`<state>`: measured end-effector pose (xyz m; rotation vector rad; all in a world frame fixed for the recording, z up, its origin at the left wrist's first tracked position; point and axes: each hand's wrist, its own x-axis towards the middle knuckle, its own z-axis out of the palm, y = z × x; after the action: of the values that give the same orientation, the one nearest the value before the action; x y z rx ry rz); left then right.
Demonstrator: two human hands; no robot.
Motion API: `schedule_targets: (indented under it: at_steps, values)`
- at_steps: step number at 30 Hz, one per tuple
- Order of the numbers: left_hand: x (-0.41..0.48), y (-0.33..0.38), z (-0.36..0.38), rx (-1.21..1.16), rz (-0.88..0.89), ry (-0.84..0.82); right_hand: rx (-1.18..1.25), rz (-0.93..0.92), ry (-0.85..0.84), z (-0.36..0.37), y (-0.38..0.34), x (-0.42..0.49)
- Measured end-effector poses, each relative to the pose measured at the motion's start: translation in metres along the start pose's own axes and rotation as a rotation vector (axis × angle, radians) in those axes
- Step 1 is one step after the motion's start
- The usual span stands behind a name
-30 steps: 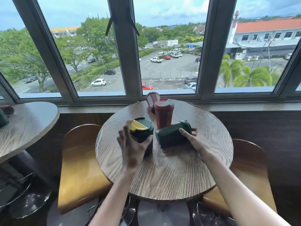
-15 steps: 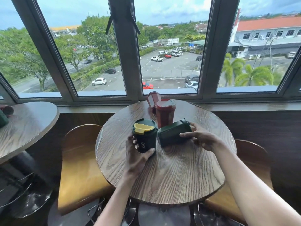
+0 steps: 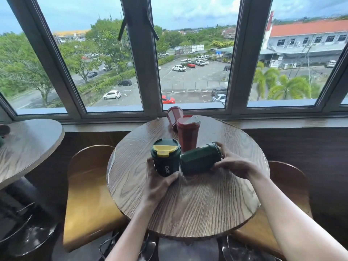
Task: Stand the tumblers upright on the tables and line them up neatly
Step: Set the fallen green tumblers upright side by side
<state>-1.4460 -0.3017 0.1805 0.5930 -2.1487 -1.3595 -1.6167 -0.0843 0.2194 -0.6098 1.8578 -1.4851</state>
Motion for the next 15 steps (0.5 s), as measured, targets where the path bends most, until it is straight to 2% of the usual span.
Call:
schedule_targets:
  at_steps: [4,8,12,15]
  values:
    - [-0.002,0.003,0.002,0.034,0.025,0.016,0.024,-0.06,0.097,0.004,0.008,-0.008]
    - [-0.002,0.001,0.005,0.048,0.038,0.038,0.031,-0.208,0.258,0.016,-0.002,-0.019]
    - [-0.003,0.002,0.004,0.027,0.051,0.014,-0.193,-0.318,0.5,0.035,-0.021,-0.02]
    - [-0.005,0.004,0.003,-0.031,0.046,0.002,-0.387,-0.349,0.532,0.049,-0.035,-0.02]
